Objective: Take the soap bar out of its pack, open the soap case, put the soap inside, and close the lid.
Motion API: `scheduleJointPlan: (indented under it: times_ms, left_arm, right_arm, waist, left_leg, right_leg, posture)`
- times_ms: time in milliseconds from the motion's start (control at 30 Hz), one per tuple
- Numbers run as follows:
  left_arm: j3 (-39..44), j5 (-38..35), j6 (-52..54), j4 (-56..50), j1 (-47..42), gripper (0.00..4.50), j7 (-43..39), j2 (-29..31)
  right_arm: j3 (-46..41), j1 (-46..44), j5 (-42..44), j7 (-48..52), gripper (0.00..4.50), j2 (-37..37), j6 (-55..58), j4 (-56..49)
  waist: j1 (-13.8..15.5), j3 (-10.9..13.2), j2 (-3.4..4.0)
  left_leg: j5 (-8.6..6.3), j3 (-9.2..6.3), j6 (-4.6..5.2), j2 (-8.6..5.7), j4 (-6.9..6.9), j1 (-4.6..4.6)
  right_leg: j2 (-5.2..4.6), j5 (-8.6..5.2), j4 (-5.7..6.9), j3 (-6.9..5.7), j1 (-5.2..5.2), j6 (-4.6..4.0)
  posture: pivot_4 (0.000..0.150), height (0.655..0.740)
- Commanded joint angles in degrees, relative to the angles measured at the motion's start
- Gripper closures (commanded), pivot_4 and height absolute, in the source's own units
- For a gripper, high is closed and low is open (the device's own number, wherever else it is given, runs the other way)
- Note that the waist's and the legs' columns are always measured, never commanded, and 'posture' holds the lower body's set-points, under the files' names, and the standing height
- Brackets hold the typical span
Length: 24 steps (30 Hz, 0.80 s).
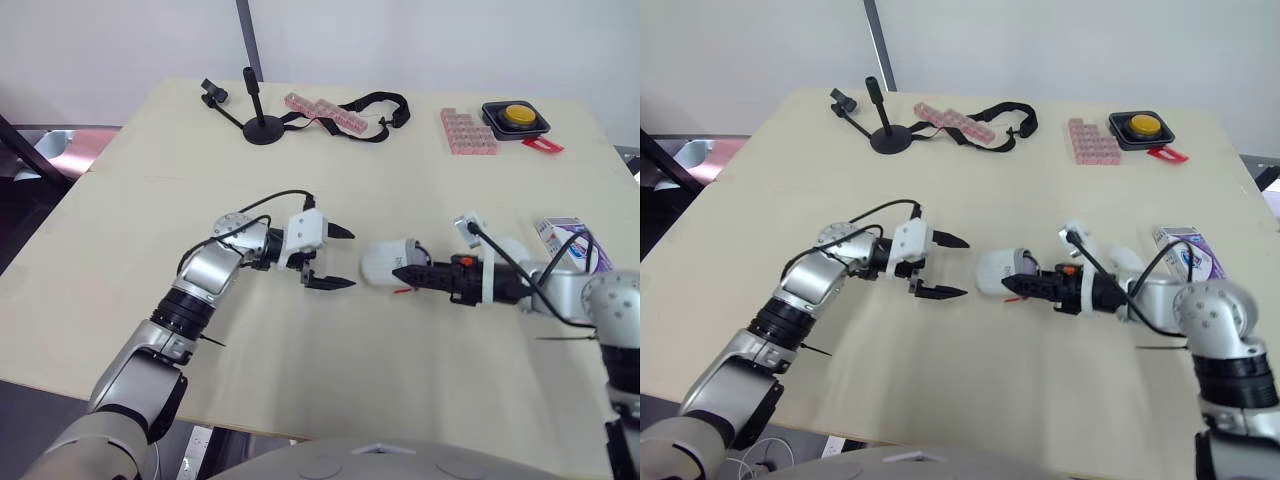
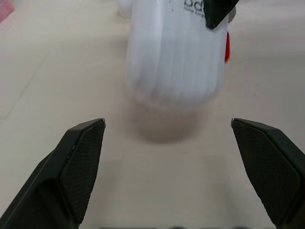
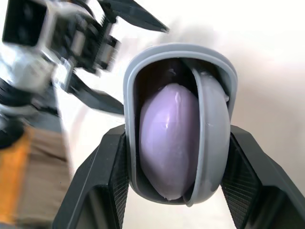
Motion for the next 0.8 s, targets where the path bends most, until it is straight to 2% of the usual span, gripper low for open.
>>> scheduleJointPlan:
  times_ms: [33,133,300,433,667,800]
  left_arm:
    - [1.89,-3.83,9.49,-4.65,-2.81,0.01,-0.09,0.51]
    - [2.11,-5.81,15.36,-8.04,-3.80,0.01,1.22,-0.36]
    - [1.23,-6.52,18.41,-12.34,-3.73,0.01,3.78,-2.83]
    - [-1.67,-3.01,14.01,-11.77,-2.51,0.01,5.15,-4.18]
    - [-4.90,1.47,5.04,-9.06,-1.00,0.01,6.61,-6.03]
    - [-5.50,2.20,3.52,-7.82,-0.79,0.01,7.89,-8.02]
  right_arm:
    - [10.69,-6.97,-12.50,8.68,2.38,-9.22,-4.39,-7.93]
    - [21.93,-14.00,-24.05,14.24,2.38,-16.19,-8.02,-12.54]
    - [33.87,-24.63,-36.68,20.47,2.38,-19.22,-10.03,-16.17]
    - [38.42,-30.55,-40.47,23.48,2.38,-17.55,-7.88,-18.78]
    - [41.81,-34.23,-44.16,28.15,2.38,-15.76,-6.66,-18.92]
    - [42.40,-35.32,-44.93,29.84,2.38,-14.16,-5.48,-18.04]
  waist:
    - [0.30,0.01,-0.01]
    - [0.79,0.04,-0.06]
    - [1.46,0.05,-0.06]
    - [1.48,0.06,-0.07]
    - [1.32,0.06,-0.07]
    - [1.21,0.05,-0.06]
  left_leg:
    - [0.00,0.00,0.00,-0.01,0.00,0.00]
    - [-0.02,0.00,-0.01,0.00,0.01,-0.01]
    - [-0.07,0.02,-0.06,0.00,0.03,-0.07]
    - [-0.07,0.03,-0.06,0.00,0.04,-0.06]
    - [-0.07,0.04,-0.06,0.04,0.04,-0.04]
    - [-0.07,0.05,-0.05,0.05,0.05,-0.01]
  right_leg:
    - [0.14,-0.02,0.00,0.01,0.01,0.03]
    - [0.27,-0.06,-0.09,0.03,0.11,0.11]
    - [0.30,-0.07,-0.10,0.07,0.10,0.16]
    - [0.28,-0.07,-0.06,0.13,0.10,0.16]
    - [0.27,-0.07,0.02,0.19,0.08,0.16]
    - [0.20,-0.07,0.10,0.32,0.03,0.14]
  posture:
    - [0.150,0.7343]
    - [0.150,0.7343]
    - [0.150,0.7343]
    - [0.150,0.7343]
    - [0.150,0.7343]
    - [0.150,0.7343]
